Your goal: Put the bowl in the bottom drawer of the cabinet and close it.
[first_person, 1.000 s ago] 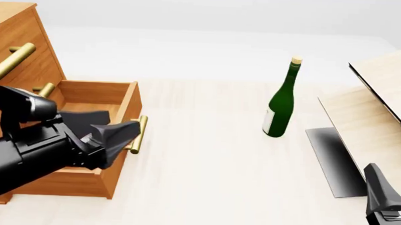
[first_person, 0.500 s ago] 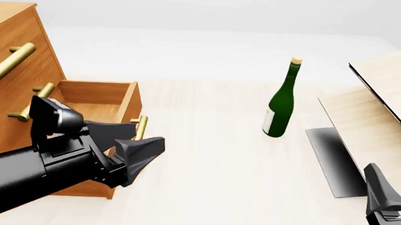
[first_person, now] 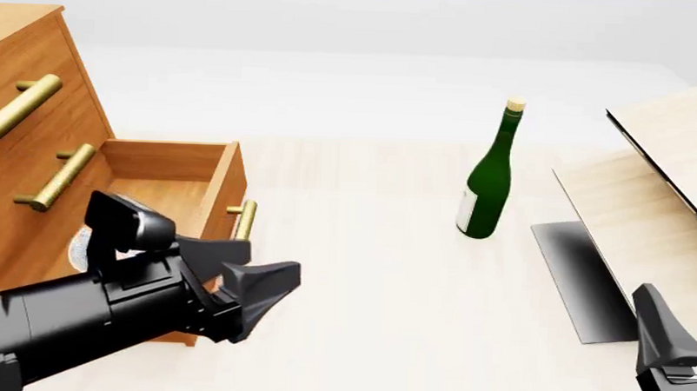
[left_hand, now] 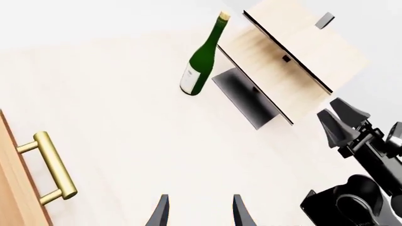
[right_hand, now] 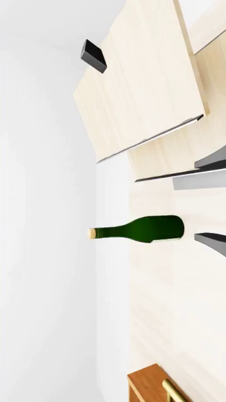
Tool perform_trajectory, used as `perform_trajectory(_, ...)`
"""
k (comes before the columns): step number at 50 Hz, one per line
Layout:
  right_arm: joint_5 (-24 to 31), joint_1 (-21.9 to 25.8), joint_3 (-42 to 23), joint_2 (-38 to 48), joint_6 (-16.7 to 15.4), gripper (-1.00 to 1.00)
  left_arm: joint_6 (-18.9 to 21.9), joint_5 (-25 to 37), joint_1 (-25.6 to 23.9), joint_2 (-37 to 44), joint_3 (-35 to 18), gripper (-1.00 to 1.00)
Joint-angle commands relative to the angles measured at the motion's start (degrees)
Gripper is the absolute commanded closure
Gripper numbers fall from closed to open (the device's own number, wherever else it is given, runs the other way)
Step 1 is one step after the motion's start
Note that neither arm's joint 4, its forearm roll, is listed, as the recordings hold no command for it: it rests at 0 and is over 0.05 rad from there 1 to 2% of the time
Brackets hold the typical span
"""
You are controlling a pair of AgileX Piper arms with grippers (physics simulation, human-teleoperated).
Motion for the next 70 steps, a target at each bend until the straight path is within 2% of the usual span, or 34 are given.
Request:
perform_trajectory(1,0.0,0.0,0.0,0.0,0.0,-1.0,-2.5,-1.5,-0.1,2.1,1.4,-1.0)
perform_trajectory(10,0.0,0.0,0.0,0.0,0.0,-1.0,-4.4,-3.0,-0.2,4.4,2.2,-1.0)
perform_trajectory(15,0.0,0.0,0.0,0.0,0.0,-1.0,-6.8,-4.6,-0.3,7.3,3.1,-1.0)
perform_trajectory(22,0.0,0.0,0.0,0.0,0.0,-1.0,-7.4,-5.5,-0.2,8.2,3.6,-1.0)
perform_trajectory(32,0.0,0.0,0.0,0.0,0.0,-1.0,-10.7,-7.5,3.2,10.5,6.1,-1.0)
perform_trajectory(70,0.0,0.0,0.0,0.0,0.0,-1.0,-11.4,-8.0,13.2,11.2,9.3,-1.0)
